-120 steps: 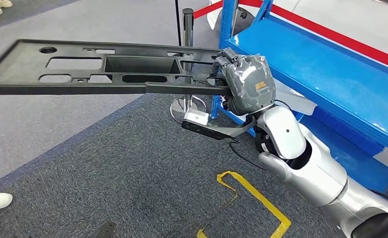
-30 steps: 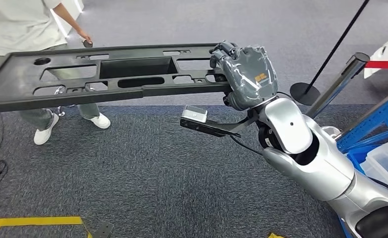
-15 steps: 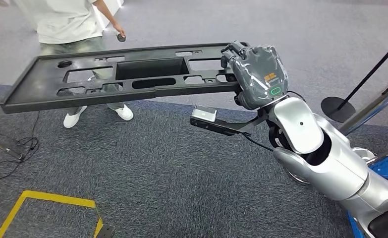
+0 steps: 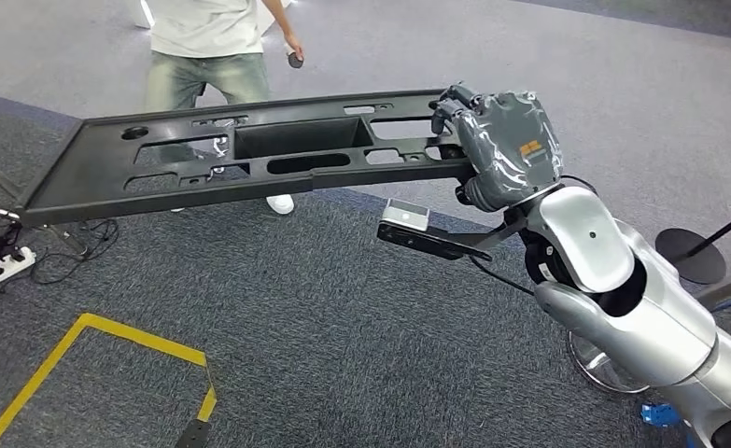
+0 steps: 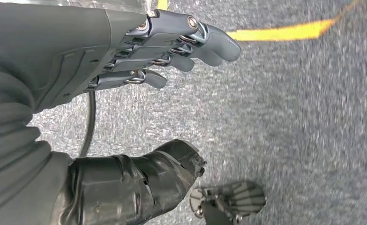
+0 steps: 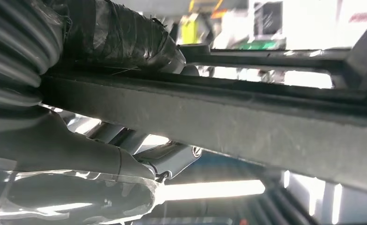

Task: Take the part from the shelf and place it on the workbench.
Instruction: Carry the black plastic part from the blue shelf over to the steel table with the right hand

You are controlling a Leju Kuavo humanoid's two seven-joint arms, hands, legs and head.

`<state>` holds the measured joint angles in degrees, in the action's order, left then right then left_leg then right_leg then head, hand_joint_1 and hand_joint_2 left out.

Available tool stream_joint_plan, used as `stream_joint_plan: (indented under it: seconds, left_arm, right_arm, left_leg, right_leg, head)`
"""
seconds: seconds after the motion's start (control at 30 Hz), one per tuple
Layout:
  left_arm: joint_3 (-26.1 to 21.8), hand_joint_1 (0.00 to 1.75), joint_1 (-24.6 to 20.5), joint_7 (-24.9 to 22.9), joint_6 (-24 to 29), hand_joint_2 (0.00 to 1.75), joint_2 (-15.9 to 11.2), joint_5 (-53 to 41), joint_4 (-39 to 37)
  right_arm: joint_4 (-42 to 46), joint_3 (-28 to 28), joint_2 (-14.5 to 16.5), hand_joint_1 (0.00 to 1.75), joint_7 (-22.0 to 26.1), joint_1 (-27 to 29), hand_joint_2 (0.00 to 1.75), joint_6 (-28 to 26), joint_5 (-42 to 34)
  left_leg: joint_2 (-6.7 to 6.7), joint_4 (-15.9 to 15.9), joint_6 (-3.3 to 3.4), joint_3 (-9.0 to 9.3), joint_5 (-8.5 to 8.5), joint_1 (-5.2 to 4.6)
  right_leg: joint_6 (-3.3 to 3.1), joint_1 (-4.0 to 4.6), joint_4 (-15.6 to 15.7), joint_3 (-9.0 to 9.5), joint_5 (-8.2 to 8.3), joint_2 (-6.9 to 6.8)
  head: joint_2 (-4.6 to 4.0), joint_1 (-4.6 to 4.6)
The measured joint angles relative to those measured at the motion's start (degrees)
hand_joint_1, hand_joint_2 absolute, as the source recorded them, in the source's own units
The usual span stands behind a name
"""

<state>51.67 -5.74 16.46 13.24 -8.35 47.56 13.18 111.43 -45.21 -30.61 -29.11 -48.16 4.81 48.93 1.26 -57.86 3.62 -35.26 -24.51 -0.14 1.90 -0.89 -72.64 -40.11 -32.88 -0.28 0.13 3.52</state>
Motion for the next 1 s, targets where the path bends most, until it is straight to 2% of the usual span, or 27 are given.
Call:
stream_joint_plan:
  seconds: [0.03, 0.07, 0.1, 0.13, 0.2, 0.23, 0.27, 0.33, 0.37, 0.4, 0.47, 0.5, 0.53, 0.57, 0.6, 0.63, 0.7, 0.77, 0.8, 0.83, 0.9, 0.93, 1.0]
  left_arm:
    - [0.00, 0.00, -0.01, -0.01, -0.02, 1.75, 0.00, 0.02, 0.00]
    - [0.00, 0.00, 0.01, -0.01, -0.05, 1.75, -0.01, 0.03, 0.00]
    - [0.00, 0.00, 0.03, -0.01, -0.09, 1.75, -0.01, 0.04, 0.00]
    - [0.00, 0.00, 0.04, 0.00, -0.12, 1.75, -0.01, 0.04, 0.00]
    - [0.00, 0.00, 0.00, 0.03, -0.20, 1.75, 0.03, 0.04, 0.00]
    - [0.00, 0.00, -0.02, 0.04, -0.23, 1.75, 0.05, 0.05, 0.00]
    - [0.00, 0.00, 0.03, 0.04, -0.26, 1.75, 0.05, 0.07, 0.00]
    - [0.01, 0.00, 0.22, 0.04, -0.29, 1.75, -0.09, 0.11, 0.00]
    - [0.02, 0.00, 0.36, 0.05, -0.31, 1.75, -0.14, 0.13, 0.00]
    - [0.03, 0.00, 0.37, 0.05, -0.34, 1.75, -0.20, 0.12, 0.00]
    - [0.04, 0.00, 0.19, 0.06, -0.37, 1.75, -0.25, 0.11, 0.00]
    - [0.04, 0.00, 0.05, 0.06, -0.37, 1.75, -0.30, 0.11, 0.00]
    - [0.04, 0.00, 0.02, 0.07, -0.37, 1.75, -0.31, 0.11, 0.00]
    - [0.04, 0.00, 0.07, 0.09, -0.37, 1.75, -0.32, 0.11, 0.00]
    - [0.04, 0.00, 0.13, 0.11, -0.39, 1.75, -0.33, 0.12, 0.00]
    - [0.04, 0.00, 0.19, 0.15, -0.40, 1.75, -0.32, 0.13, 0.00]
    - [0.04, 0.00, 0.22, 0.24, -0.44, 1.75, -0.32, 0.14, 0.00]
    - [0.04, 0.00, 0.07, 0.32, -0.46, 1.75, -0.31, 0.15, 0.00]
    - [0.04, 0.00, 0.00, 0.36, -0.47, 1.75, -0.31, 0.16, 0.00]
    - [0.04, 0.00, -0.02, 0.38, -0.48, 1.75, -0.31, 0.17, 0.00]
    - [0.04, 0.00, 0.12, 0.39, -0.48, 1.75, -0.38, 0.19, 0.00]
    - [0.04, 0.00, 0.19, 0.38, -0.48, 1.75, -0.42, 0.19, 0.00]
    - [0.04, 0.00, 0.12, 0.35, -0.48, 1.75, -0.48, 0.19, 0.00]
  right_arm:
    - [0.00, 0.20, -0.32, 1.75, -0.01, 0.52, 1.75, -0.21, -0.99]
    - [0.00, 0.45, -0.63, 1.75, 0.01, 0.99, 1.75, -0.49, -1.92]
    - [0.00, 0.75, -0.97, 1.75, 0.07, 1.35, 1.75, -0.81, -2.93]
    - [0.00, 1.12, -1.35, 1.75, 0.20, 1.61, 1.75, -1.20, -4.09]
    - [-0.01, 2.03, -1.99, 1.75, 0.79, 2.06, 1.75, -2.31, -6.99]
    - [-0.01, 2.50, -2.24, 1.75, 1.11, 2.33, 1.75, -2.91, -8.56]
    - [-0.01, 2.97, -2.42, 1.75, 1.41, 2.59, 1.75, -3.47, -9.89]
    - [-0.01, 3.83, -2.64, 1.75, 1.81, 3.00, 1.75, -4.24, -11.70]
    - [-0.01, 4.27, -2.69, 1.75, 1.95, 3.15, 1.75, -4.48, -12.25]
    - [0.00, 4.68, -2.70, 1.75, 2.03, 3.29, 1.75, -4.69, -12.75]
    - [0.01, 5.43, -2.75, 1.75, 2.08, 3.52, 1.75, -5.01, -13.75]
    - [0.02, 5.77, -2.80, 1.75, 2.09, 3.66, 1.75, -5.22, -14.34]
    - [0.02, 6.07, -2.86, 1.75, 2.12, 3.85, 1.75, -5.51, -15.03]
    - [0.02, 6.33, -2.92, 1.75, 2.20, 4.10, 1.75, -5.90, -15.75]
    - [0.02, 6.56, -2.94, 1.75, 2.31, 4.33, 1.75, -6.30, -16.42]
    - [0.02, 6.73, -2.94, 1.75, 2.46, 4.52, 1.75, -6.71, -17.00]
    - [0.02, 7.06, -2.95, 1.75, 2.85, 4.68, 1.75, -7.42, -18.01]
    - [0.09, 7.55, -2.99, 1.75, 3.22, 4.73, 1.75, -8.13, -18.96]
    - [0.15, 7.80, -3.03, 1.75, 3.33, 4.75, 1.75, -8.42, -19.36]
    - [0.23, 8.00, -3.06, 1.75, 3.40, 4.78, 1.75, -8.62, -19.64]
    - [0.32, 8.17, -3.14, 1.75, 3.43, 4.82, 1.75, -8.83, -19.93]
    - [0.36, 8.21, -3.17, 1.75, 3.43, 4.89, 1.75, -8.88, -19.88]
    - [0.43, 8.34, -3.35, 1.75, 3.41, 5.09, 1.75, -8.96, -19.47]
  left_leg:
    - [0.71, -0.06, 0.10, 0.04, -0.07, -0.11]
    - [1.45, -0.16, 0.17, 0.10, -0.15, -0.21]
    - [2.24, -0.30, 0.20, 0.18, -0.26, -0.29]
    - [3.04, -0.47, 0.15, 0.26, -0.39, -0.33]
    - [4.46, -0.86, -0.10, 0.14, -0.67, -0.31]
    - [5.01, -0.97, -0.30, -0.06, -0.72, -0.21]
    - [5.56, -0.96, -0.53, -0.28, -0.72, -0.07]
    - [6.62, -0.72, -1.14, -0.47, -0.64, 0.07]
    - [6.17, -0.90, -1.44, -0.55, -0.88, -0.06]
    - [4.92, -1.89, -1.73, -0.99, -1.55, -0.19]
    - [1.33, -7.25, -2.32, -3.66, -4.27, -0.15]
    - [0.25, -11.08, -2.63, -5.72, -5.80, 0.07]
    - [-0.23, -14.41, -2.93, -7.63, -6.78, 0.33]
    - [-0.46, -16.19, -3.19, -8.82, -6.85, 0.57]
    - [-0.60, -16.27, -3.40, -9.13, -6.15, 0.76]
    - [-0.79, -14.66, -3.57, -8.54, -4.78, 0.92]
    - [-1.90, -8.16, -3.72, -5.40, -1.32, 1.08]
    - [-3.77, -2.36, -3.38, -2.33, 0.41, 0.68]
    - [-4.24, -0.88, -3.02, -1.60, 0.56, 0.47]
    - [-4.12, -0.70, -2.61, -1.51, 0.27, 0.26]
    - [-2.90, -0.59, -1.83, -1.46, 0.24, 0.35]
    - [-2.35, -0.48, -1.44, -1.22, 0.21, 0.41]
    - [-1.31, -0.21, -0.74, -0.71, 0.18, 0.56]
  right_leg:
    - [-0.06, 0.09, -2.63, -1.73, -0.41, 0.16]
    - [-0.18, 0.14, -3.10, -2.43, 0.35, 0.22]
    - [-0.40, 0.20, -1.14, -1.92, 2.25, 0.35]
    - [-0.69, 0.28, 2.65, -0.47, 4.79, 0.88]
    - [-1.27, 0.31, 10.35, 2.82, 8.08, 3.29]
    - [-1.43, 0.36, 12.52, 3.81, 8.60, 4.17]
    - [-1.52, 0.41, 13.38, 4.26, 8.43, 4.55]
    - [-1.72, 0.36, 13.96, 4.68, 8.46, 3.45]
    - [-1.93, 0.22, 14.39, 5.04, 8.52, 2.83]
    - [-2.14, 0.07, 14.88, 5.44, 8.59, 2.12]
    - [-2.49, 0.04, 15.47, 6.13, 8.56, 0.63]
    - [-2.58, 0.08, 15.50, 6.27, 8.44, -0.12]
    - [-2.61, 0.07, 15.47, 6.36, 8.29, -0.83]
    - [-2.55, 0.03, 15.42, 6.43, 8.12, -1.52]
    - [-2.45, -0.05, 15.35, 6.49, 7.96, -2.08]
    - [-2.31, -0.13, 15.26, 6.58, 7.79, -2.57]
    - [-1.95, -0.27, 15.04, 6.90, 7.37, -3.43]
    - [-1.36, -0.10, 14.83, 7.23, 6.86, -4.30]
    - [-1.02, 0.04, 14.76, 7.38, 6.65, -4.72]
    - [-0.71, 0.20, 14.78, 7.51, 6.49, -5.16]
    - [-0.08, 0.13, 14.80, 7.85, 6.09, -5.86]
    - [0.18, -0.03, 14.31, 7.85, 5.57, -5.32]
    - [0.46, -0.27, 10.02, 6.02, 3.09, -2.75]
  head:
    - [0.00, -0.07]
    - [0.00, -0.09]
    - [0.00, -0.11]
    - [0.00, -0.12]
    - [0.00, -0.08]
    - [0.00, -0.10]
    - [0.00, -0.12]
    - [0.00, -0.22]
    - [0.00, -0.22]
    - [0.00, -0.06]
    - [0.00, 0.19]
    - [0.00, 0.32]
    - [0.00, 0.32]
    - [0.00, 0.33]
    - [0.00, 0.34]
    - [0.00, 0.35]
    - [0.00, 0.35]
    - [0.00, 0.39]
    - [0.00, 0.38]
    - [0.00, 0.37]
    - [0.00, 0.30]
    - [0.00, 0.23]
    - [0.00, -0.08]
